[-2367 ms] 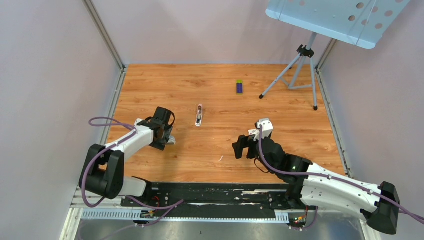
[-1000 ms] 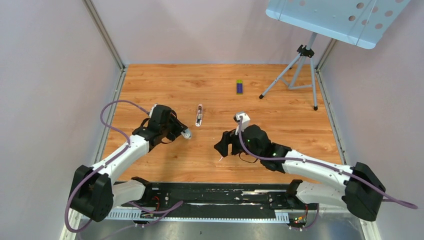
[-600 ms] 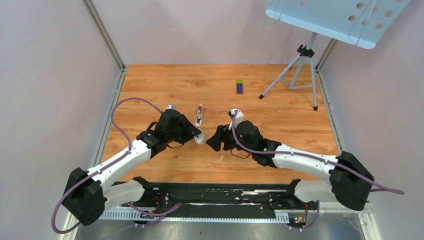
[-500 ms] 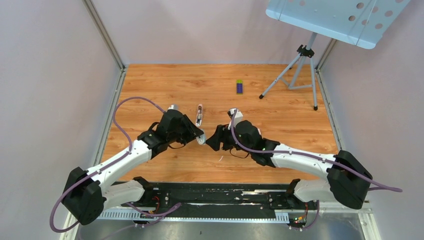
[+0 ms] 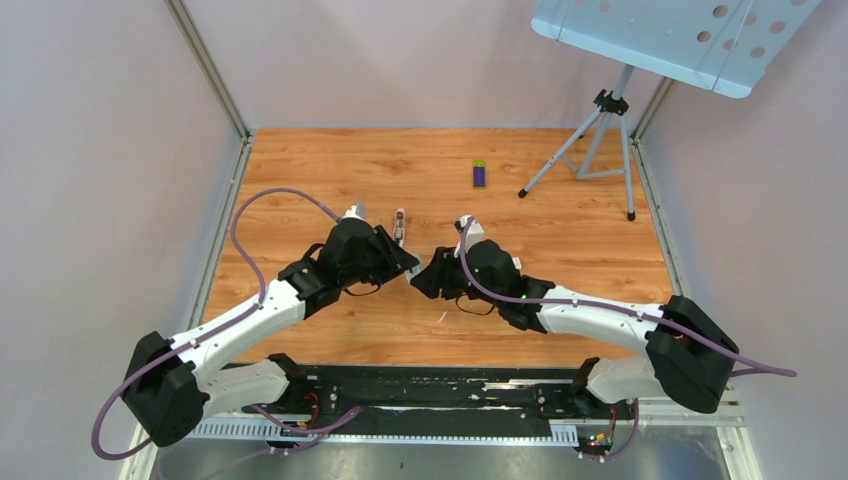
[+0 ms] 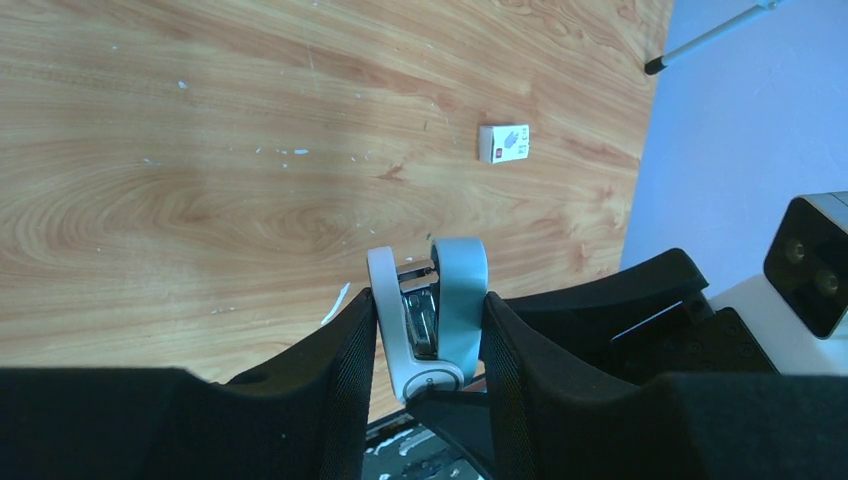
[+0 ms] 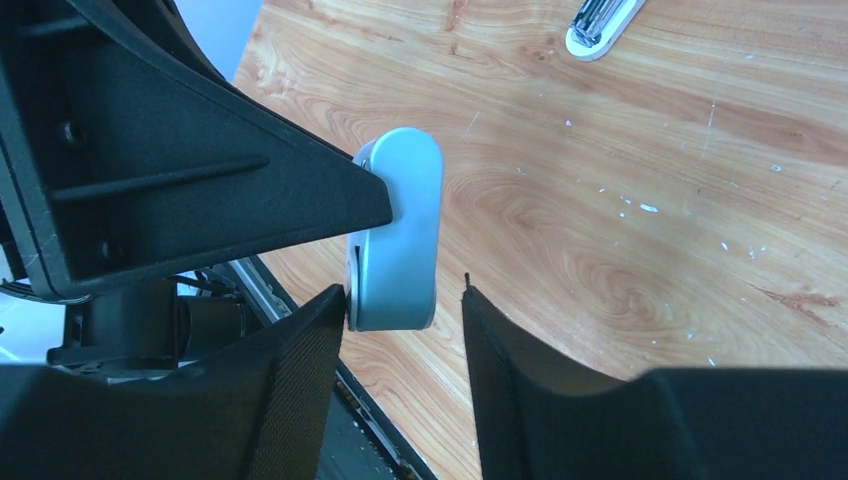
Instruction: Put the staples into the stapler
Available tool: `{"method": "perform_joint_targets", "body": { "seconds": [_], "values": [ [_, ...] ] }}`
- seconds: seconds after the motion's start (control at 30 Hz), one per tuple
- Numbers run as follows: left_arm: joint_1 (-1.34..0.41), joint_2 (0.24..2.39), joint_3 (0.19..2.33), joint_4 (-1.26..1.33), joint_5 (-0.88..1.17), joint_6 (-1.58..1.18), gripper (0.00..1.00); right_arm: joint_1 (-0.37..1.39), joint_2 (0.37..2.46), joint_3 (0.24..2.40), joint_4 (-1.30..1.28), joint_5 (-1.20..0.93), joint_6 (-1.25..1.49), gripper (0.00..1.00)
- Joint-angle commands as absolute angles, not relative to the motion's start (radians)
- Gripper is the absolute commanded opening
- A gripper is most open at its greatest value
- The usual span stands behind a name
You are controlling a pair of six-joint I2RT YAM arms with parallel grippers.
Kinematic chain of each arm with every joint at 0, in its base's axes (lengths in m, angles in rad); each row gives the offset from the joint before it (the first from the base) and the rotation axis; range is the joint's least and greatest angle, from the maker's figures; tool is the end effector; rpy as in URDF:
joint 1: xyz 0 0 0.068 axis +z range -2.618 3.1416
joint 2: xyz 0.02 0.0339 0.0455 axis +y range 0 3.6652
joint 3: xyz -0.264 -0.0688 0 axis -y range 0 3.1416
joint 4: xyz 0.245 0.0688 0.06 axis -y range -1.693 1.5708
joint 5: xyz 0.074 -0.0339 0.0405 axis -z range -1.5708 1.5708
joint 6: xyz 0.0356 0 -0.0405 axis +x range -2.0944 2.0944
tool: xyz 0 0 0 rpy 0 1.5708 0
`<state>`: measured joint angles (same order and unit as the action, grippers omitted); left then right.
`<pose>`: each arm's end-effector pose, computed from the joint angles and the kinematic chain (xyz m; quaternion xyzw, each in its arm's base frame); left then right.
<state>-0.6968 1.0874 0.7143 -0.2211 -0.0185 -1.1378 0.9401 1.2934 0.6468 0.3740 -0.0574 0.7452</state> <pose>0.1830 -0.1523 0.2525 -0.1974 0.8608 -0.3675 0.2917 0.1664 0.2313 0.2382 -0.0947 0.7908 0.4662 0.3850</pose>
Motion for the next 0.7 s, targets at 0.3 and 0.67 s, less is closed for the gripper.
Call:
{"method": "perform_joint_targets", "body": {
  "seconds": [0.3, 0.67],
  "values": [
    [-0.709, 1.074, 0.762, -0.179, 0.016, -1.101, 0.62, 0.933, 1.249, 0.619, 0.427, -0.044, 0.707, 0.15],
    [-0.704, 1.025, 0.823, -0.251, 0.036, -0.957, 0.68, 0.932, 1.046, 0.503, 0.461, -0.002, 0.550, 0.14]
  ]
}}
